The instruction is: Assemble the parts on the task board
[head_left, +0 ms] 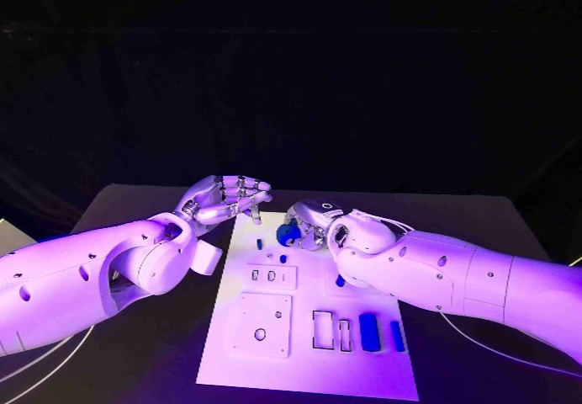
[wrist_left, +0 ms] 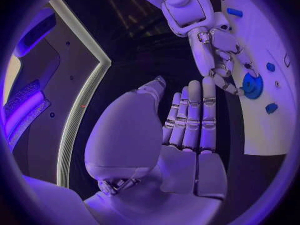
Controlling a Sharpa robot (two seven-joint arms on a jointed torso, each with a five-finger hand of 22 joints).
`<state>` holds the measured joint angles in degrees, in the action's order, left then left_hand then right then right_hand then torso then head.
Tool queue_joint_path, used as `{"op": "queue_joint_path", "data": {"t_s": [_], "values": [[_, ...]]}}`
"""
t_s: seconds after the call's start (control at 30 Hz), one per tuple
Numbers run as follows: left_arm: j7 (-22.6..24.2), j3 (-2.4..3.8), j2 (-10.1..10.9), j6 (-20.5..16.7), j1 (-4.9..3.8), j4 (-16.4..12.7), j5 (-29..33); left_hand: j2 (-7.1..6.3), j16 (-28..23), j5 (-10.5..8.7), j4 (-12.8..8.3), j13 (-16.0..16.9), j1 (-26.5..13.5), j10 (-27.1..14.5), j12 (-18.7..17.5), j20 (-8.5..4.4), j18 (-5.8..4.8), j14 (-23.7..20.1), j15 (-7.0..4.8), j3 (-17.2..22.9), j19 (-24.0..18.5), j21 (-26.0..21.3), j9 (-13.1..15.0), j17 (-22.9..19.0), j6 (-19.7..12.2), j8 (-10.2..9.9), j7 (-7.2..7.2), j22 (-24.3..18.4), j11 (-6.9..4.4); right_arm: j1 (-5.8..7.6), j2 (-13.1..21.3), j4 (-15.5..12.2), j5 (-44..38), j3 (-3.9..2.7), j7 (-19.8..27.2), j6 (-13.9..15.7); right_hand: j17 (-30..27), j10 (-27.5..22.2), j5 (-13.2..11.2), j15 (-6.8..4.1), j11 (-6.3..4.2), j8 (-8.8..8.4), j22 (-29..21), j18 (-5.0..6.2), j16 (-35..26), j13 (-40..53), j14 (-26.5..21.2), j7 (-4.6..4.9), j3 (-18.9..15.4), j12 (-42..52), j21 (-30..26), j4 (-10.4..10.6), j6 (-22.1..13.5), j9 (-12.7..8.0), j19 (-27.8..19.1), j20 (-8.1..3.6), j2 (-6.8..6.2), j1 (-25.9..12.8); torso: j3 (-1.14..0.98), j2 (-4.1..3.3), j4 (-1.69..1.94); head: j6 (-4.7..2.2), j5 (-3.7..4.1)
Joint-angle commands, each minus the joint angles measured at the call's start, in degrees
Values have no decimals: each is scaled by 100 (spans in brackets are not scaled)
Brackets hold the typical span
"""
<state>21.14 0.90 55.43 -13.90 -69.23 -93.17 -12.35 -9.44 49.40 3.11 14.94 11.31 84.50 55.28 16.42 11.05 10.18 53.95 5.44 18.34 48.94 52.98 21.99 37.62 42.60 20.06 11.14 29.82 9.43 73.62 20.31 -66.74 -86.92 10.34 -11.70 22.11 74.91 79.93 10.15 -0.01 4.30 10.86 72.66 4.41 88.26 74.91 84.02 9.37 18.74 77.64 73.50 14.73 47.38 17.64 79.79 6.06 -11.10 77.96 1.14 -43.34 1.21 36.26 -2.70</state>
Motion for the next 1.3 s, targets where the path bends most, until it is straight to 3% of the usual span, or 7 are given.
{"op": "queue_joint_path", "data": {"t_s": [0.03,0.1,0.23,0.43,0.97,1.1,1.3], "values": [[23,4,-11,43,-7,-2,23,40,-36,-25,11,5,11,-32,36,-6,34,-28,5,-11,-46,39,9,-5,-51,22,216,7,-9,-3,24,-9,62,2,-1,-155,1002,11,233,14,7,68,9,14,-18,77,482,-9,25,13,-41,162,116,37,-20,10,116,-231,0,1,1,10,-10],[22,4,-10,40,-7,1,23,40,-36,-25,11,5,11,-32,36,-6,34,-28,5,-11,-46,39,9,-5,-51,22,216,7,-9,-3,39,-6,72,3,-20,-167,1003,13,248,12,6,69,11,13,-17,80,482,-10,28,15,-42,172,124,40,-19,8,133,-266,1,1,0,12,-11],[23,4,-12,39,-7,12,23,40,-36,-25,11,5,11,-32,36,-6,34,-28,5,-11,-46,39,9,-5,-51,22,216,7,-9,-4,53,8,88,3,-76,-181,998,9,371,19,14,54,13,14,-19,77,482,-1,27,10,-62,192,150,52,-17,9,290,-670,2,-2,-2,0,15],[26,4,-22,52,-6,24,23,52,-41,-25,-13,3,61,-40,43,-8,36,-27,0,8,-51,52,17,-8,-58,23,215,12,-12,-5,61,1,80,3,-125,-168,992,-2,358,23,17,31,12,15,-22,70,480,4,34,1,-71,164,123,49,-18,13,281,-711,-5,-1,-3,-4,18],[33,4,-11,35,-6,31,23,52,-41,-25,-13,3,61,-40,43,-8,36,-27,0,8,-51,52,17,-8,-58,23,215,12,-12,-6,140,-85,101,4,-40,-408,1008,6,272,27,23,16,33,11,-16,85,484,10,33,13,-59,150,117,51,-6,16,227,-713,4,-1,10,19,13],[34,4,-6,31,-5,40,23,52,-41,-25,-13,3,61,-40,43,-8,36,-27,0,8,-51,52,17,-8,-58,23,215,12,-12,-6,206,-142,92,4,-18,-183,1011,13,268,28,23,16,38,10,-15,94,485,10,32,21,-55,153,118,52,-3,16,223,-717,3,-2,1,15,10],[33,4,3,28,-5,49,23,56,-44,-25,-17,0,73,-46,45,-9,35,-26,1,11,-56,59,21,-10,-64,23,218,15,-9,-4,382,-299,169,3,183,517,1007,35,304,26,21,12,56,7,-16,120,484,8,64,46,-44,119,127,56,8,17,209,-662,-1,8,-20,7,8]]}}
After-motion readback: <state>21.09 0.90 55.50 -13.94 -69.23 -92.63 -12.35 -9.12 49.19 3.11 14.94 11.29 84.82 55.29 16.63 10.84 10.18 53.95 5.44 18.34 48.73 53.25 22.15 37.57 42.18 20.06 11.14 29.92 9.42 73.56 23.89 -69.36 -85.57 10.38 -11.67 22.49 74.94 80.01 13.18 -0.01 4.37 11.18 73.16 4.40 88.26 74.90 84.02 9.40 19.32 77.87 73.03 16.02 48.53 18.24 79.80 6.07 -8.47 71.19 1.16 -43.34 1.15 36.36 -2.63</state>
